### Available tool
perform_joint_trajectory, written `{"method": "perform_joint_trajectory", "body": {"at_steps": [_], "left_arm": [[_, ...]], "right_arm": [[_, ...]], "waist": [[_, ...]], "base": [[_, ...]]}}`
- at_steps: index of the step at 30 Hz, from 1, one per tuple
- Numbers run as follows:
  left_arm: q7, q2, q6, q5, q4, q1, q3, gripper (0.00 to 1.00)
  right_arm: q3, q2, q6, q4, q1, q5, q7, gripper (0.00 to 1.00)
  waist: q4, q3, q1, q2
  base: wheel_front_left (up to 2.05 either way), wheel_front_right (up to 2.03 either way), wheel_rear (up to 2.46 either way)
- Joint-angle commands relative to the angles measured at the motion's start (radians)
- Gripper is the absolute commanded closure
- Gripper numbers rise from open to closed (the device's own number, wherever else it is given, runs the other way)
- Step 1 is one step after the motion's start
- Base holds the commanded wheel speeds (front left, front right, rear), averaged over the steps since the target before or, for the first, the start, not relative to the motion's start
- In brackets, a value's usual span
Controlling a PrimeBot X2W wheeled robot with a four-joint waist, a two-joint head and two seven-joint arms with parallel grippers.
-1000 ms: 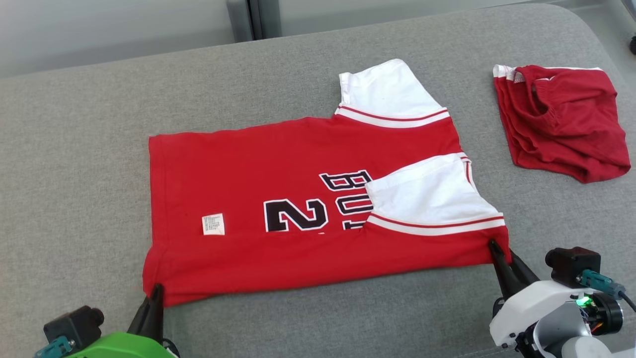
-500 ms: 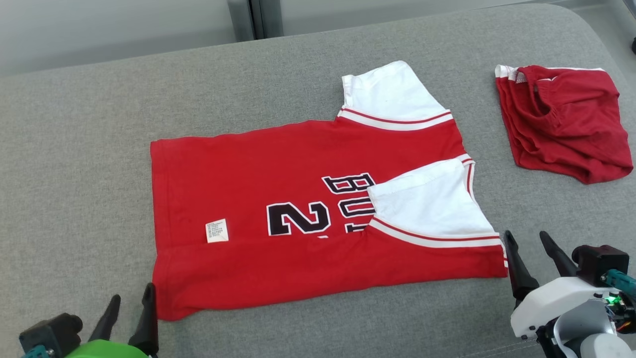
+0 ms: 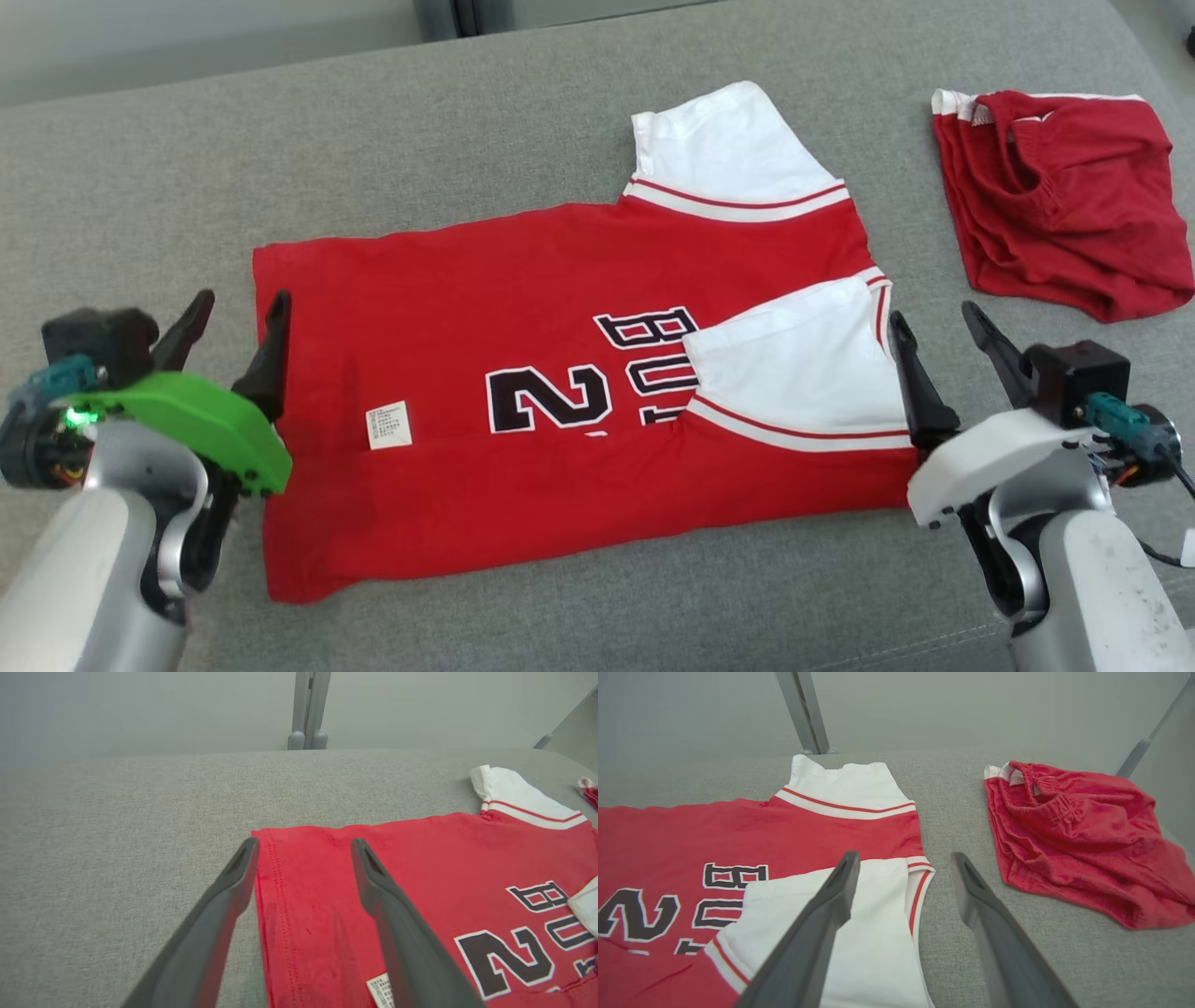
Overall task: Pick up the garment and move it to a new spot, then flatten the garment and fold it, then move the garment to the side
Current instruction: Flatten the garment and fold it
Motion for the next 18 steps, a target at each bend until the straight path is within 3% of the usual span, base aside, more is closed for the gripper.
{"method": "perform_joint_trajectory", "body": {"at_steps": [1,9,18], "left_arm": [[0.010,-0.004,-0.014,0.014,0.048,-0.062,-0.007,0.00],[0.047,-0.015,-0.046,0.036,0.296,-0.273,-0.032,0.00],[0.097,-0.002,-0.072,0.048,0.462,-0.378,-0.058,0.00]], "right_arm": [[0.012,-0.003,-0.001,0.006,-0.032,-0.008,0.002,0.00],[0.052,-0.003,-0.001,0.031,-0.130,-0.027,-0.010,0.00],[0.064,-0.007,-0.001,0.060,-0.186,-0.036,-0.015,0.00]], "waist": [[-0.028,0.049,0.0000,0.0000],[-0.062,0.148,0.0000,0.0000],[-0.072,0.190,0.0000,0.0000]], "base": [[0.00,0.00,0.00],[0.00,0.00,0.00],[0.00,0.00,0.00]]}}
